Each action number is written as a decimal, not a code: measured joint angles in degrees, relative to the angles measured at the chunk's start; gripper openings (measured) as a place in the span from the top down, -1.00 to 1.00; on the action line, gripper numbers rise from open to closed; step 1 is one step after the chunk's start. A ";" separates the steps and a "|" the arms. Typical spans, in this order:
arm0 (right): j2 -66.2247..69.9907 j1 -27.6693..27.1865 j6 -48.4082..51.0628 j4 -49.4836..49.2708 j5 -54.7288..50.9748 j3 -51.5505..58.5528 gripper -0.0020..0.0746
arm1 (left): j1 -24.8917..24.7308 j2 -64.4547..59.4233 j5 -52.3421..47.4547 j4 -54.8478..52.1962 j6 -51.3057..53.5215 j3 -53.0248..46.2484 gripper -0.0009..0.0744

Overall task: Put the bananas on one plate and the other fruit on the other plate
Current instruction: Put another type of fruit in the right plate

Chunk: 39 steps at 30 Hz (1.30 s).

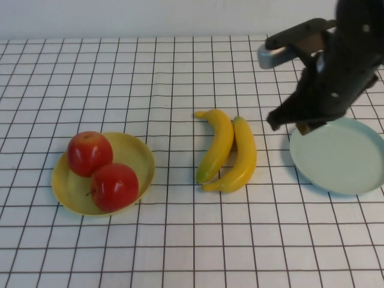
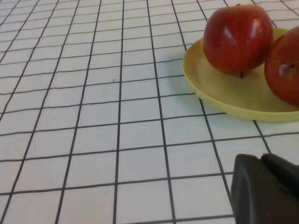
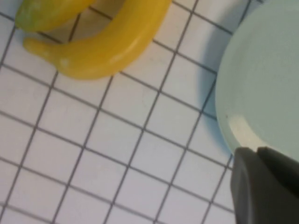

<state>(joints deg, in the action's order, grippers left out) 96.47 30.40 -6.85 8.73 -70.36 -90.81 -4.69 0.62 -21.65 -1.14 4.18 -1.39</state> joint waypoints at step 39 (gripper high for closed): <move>33.44 -2.95 -7.51 -14.17 0.22 -23.05 0.13 | 0.00 0.00 0.00 0.00 0.00 0.00 0.98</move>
<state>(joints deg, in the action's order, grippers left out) 129.91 27.45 -14.36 -5.44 -70.14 -113.86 -4.69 0.62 -21.65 -1.14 4.18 -1.39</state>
